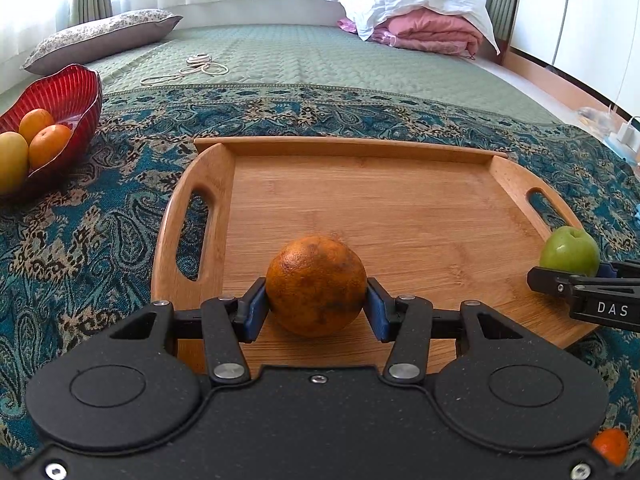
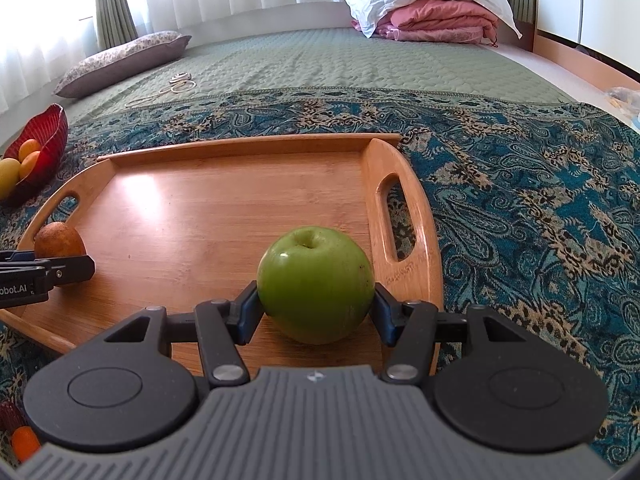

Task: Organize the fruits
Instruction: 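Carry the orange onto the wooden tray and open the left gripper while the right places the apple, then withdraw both grippers from the tray back toward the remaining loose fruit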

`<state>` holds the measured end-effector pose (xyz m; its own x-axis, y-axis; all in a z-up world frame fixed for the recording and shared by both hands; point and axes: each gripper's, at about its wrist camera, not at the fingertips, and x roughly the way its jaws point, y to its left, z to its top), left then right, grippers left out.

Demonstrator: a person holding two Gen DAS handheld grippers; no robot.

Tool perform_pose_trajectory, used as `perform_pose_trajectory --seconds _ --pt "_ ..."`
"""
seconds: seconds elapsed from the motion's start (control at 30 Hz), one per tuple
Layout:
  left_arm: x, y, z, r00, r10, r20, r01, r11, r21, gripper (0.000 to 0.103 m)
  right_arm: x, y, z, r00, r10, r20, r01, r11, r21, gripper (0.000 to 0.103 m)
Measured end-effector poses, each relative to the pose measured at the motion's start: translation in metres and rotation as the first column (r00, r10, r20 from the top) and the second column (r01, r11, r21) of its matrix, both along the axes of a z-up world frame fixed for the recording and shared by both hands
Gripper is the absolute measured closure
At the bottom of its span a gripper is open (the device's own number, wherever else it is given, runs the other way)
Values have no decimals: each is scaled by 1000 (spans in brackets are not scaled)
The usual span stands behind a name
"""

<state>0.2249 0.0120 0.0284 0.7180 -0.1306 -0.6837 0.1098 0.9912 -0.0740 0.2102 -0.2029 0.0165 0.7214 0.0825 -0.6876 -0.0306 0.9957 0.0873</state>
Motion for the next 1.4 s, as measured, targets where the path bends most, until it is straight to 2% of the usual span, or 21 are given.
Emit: perform_pose_trajectory --seconds 0.17,0.2,0.3,0.37,0.43,0.53,0.73,1.07,1.4 --pt "-1 0 1 1000 -6 -4 6 1000 9 54 -1 1 1 1000 -4 -14 4 1000 -9 38" --pt "-1 0 1 1000 -8 -5 8 1000 10 54 -2 2 2 1000 -5 -10 5 1000 -13 31" --pt "-3 0 1 1000 -9 -3 9 1000 15 54 -5 2 7 1000 2 7 -2 999 -33 30" --pt "-5 0 3 1000 -9 -4 10 1000 14 47 -7 3 11 1000 9 13 -8 999 -42 28" --pt "-10 1 4 1000 -14 2 14 1000 2 32 -9 2 13 1000 18 14 -17 999 -39 26" --pt "-19 2 6 999 -33 24 33 999 0 25 -15 1 16 999 27 25 -27 999 -31 22" --pt "-42 -2 15 996 -56 74 52 997 54 15 -30 -5 21 998 31 54 -32 999 17 17" --pt "-83 2 23 989 -60 132 57 998 31 10 -68 -3 24 990 71 123 -73 997 14 13" --pt "-130 0 26 973 -73 219 60 996 63 5 -111 4 25 974 103 204 -101 995 -18 11"
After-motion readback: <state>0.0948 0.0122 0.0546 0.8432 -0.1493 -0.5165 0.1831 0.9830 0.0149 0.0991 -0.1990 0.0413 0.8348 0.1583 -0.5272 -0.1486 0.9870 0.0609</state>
